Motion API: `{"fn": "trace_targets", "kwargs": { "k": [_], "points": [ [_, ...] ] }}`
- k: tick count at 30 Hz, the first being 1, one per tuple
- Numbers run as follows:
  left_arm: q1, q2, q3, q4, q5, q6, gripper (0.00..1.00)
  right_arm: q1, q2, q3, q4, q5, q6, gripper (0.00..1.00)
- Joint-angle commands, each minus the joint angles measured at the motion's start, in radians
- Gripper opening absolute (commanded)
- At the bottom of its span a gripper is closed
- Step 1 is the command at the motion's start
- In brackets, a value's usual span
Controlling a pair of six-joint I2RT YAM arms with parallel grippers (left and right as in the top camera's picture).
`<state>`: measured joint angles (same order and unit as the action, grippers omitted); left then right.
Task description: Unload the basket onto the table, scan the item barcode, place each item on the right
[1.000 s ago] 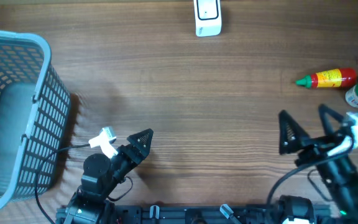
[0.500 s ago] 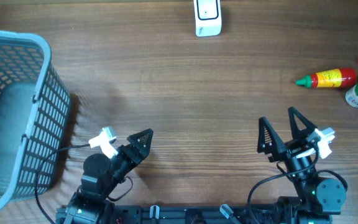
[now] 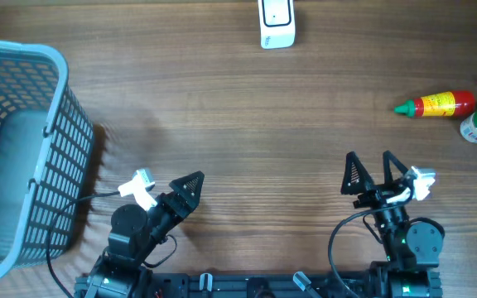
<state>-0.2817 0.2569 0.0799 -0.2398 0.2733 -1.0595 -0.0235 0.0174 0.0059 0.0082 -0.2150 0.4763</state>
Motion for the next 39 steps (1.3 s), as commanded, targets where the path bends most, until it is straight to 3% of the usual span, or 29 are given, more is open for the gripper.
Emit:
{"fn": "trace_targets", "kwargs": {
  "k": [1,7,28,33,39],
  "points": [
    [-0.006,-0.003,-0.002,-0.004,-0.013,0.005,1.0,0.026,-0.014,-0.001,0.006,0.014,-0.203,1.0],
    [-0.006,-0.003,-0.002,-0.004,-0.013,0.005,1.0,0.026,-0.014,-0.001,0.005,0.024,-0.319,1.0],
    [-0.006,-0.003,-0.002,-0.005,-0.014,0.006,1.0,0.026,-0.013,-0.001,0.006,0.024,-0.319,1.0],
    [0.027,-0.044,-0.002,0.054,-0.047,0.096,1.0,0.026,-0.013,-0.001,0.006,0.024,-0.319,1.0],
    [0.121,-0.174,-0.002,0.172,-0.013,0.61,1.0,0.026,-0.013,-0.001,0.006,0.024,-0.319,1.0]
  ]
}}
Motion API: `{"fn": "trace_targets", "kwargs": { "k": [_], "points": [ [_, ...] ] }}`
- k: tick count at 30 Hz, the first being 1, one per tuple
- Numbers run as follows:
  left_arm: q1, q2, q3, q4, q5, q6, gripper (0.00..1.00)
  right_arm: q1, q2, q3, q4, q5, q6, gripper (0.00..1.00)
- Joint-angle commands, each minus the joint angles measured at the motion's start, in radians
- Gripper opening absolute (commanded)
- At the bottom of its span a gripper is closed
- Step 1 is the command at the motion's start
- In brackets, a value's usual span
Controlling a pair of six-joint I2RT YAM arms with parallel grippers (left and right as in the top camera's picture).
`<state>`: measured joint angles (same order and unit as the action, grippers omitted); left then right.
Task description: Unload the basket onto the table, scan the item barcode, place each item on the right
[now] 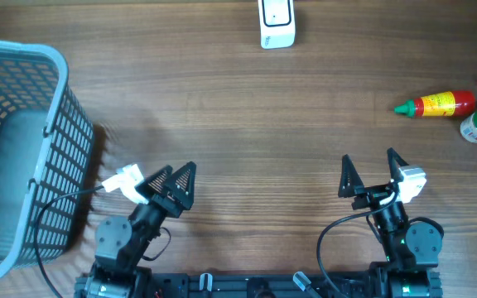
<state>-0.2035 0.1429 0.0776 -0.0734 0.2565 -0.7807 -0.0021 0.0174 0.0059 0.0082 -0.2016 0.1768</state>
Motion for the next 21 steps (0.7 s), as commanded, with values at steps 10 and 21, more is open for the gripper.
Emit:
{"fn": "trace_targets", "kwargs": {
  "k": [10,21],
  "points": [
    [0.151,-0.14,-0.071,0.007,-0.111,0.603,1.0,0.005,-0.013,-0.001,0.006,0.011,-0.019,1.0],
    [0.161,-0.14,-0.071,0.001,-0.165,0.721,1.0,0.005,-0.013,-0.001,0.006,0.011,-0.02,1.0]
  ]
}}
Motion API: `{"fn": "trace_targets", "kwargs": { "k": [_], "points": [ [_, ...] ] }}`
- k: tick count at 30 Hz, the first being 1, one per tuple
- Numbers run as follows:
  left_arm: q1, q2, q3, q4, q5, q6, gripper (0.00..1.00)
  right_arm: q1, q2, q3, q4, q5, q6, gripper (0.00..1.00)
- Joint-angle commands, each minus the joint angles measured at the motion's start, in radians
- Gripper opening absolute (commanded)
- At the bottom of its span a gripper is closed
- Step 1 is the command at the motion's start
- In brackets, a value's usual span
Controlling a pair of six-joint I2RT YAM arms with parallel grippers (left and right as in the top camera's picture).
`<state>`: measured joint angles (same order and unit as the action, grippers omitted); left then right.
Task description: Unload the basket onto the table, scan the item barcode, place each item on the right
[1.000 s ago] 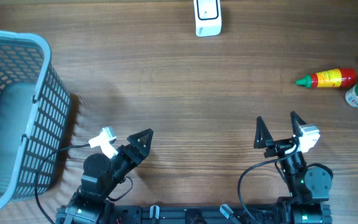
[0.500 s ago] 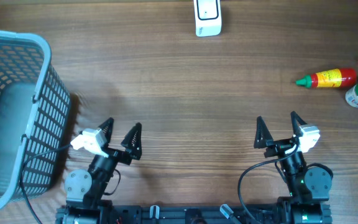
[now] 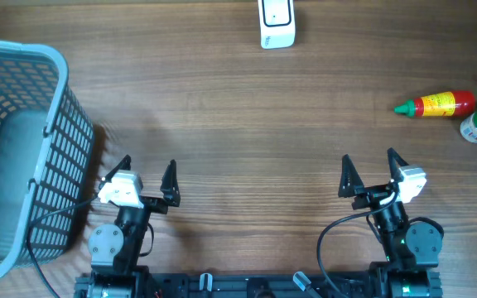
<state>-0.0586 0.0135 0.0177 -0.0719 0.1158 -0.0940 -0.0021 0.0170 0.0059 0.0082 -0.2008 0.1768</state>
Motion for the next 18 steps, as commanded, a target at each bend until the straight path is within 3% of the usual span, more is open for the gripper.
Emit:
{"fn": "trace_targets", "kwargs": {
  "k": [1,18],
  "points": [
    [0.024,-0.01,-0.011,0.0,-0.024,0.034,1.0,0.005,-0.012,-0.001,0.006,0.01,-0.02,1.0],
    [0.058,-0.01,-0.011,0.002,-0.02,0.035,1.0,0.005,-0.012,-0.001,0.006,0.01,-0.019,1.0]
  ]
}}
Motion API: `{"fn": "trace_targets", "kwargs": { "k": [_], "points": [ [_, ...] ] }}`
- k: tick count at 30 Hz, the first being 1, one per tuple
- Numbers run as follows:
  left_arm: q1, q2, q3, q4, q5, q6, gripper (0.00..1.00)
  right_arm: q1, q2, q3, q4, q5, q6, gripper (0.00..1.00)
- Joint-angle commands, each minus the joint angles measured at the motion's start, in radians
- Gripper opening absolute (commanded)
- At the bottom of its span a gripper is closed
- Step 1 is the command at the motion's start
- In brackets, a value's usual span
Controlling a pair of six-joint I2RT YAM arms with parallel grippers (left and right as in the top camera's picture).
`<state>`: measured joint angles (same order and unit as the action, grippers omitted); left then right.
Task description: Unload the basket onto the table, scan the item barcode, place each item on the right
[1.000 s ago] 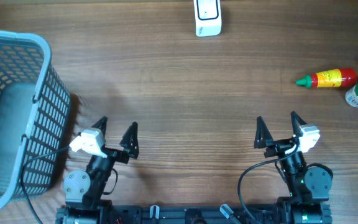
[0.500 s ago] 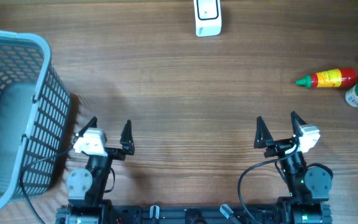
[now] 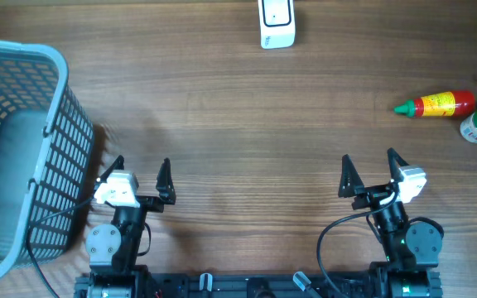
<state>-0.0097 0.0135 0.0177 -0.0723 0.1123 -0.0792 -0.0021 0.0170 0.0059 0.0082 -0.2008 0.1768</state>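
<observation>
A red sauce bottle with a green cap (image 3: 437, 104) lies on its side at the far right of the wooden table. The white barcode scanner (image 3: 276, 22) stands at the top centre edge. My left gripper (image 3: 141, 170) is open near the front left, beside the basket, with nothing between its fingers. My right gripper (image 3: 369, 166) is open near the front right, also empty, well short of the bottle.
A grey-blue plastic basket (image 3: 23, 149) fills the left side. A green-capped white container and a red-and-white item sit at the right edge next to the bottle.
My left gripper has shifted slightly left toward the basket. The right gripper and the items have not moved.
Both grippers started near the front edge, the left one angled toward the table's middle. The left then swung round and moved left, ending upright beside the basket. The right gripper opened a little wider and then held still. Bottle and scanner stayed put.
</observation>
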Motion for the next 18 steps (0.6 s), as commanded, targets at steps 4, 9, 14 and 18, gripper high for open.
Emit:
{"fn": "trace_targets", "kwargs": {
  "k": [4,9,14,18],
  "points": [
    [0.009,-0.01,-0.011,0.003,-0.017,0.02,1.0,0.005,-0.01,-0.001,0.002,0.044,-0.14,1.0],
    [0.034,-0.01,-0.011,0.003,-0.017,0.019,1.0,0.005,0.005,-0.001,0.003,0.044,-0.203,0.99],
    [0.052,-0.01,-0.011,0.003,-0.017,0.02,1.0,0.005,0.006,-0.001,0.003,0.044,-0.203,1.0],
    [0.052,-0.01,-0.011,0.003,-0.017,0.02,1.0,0.005,0.006,-0.001,0.003,0.044,-0.203,0.99]
  ]
}}
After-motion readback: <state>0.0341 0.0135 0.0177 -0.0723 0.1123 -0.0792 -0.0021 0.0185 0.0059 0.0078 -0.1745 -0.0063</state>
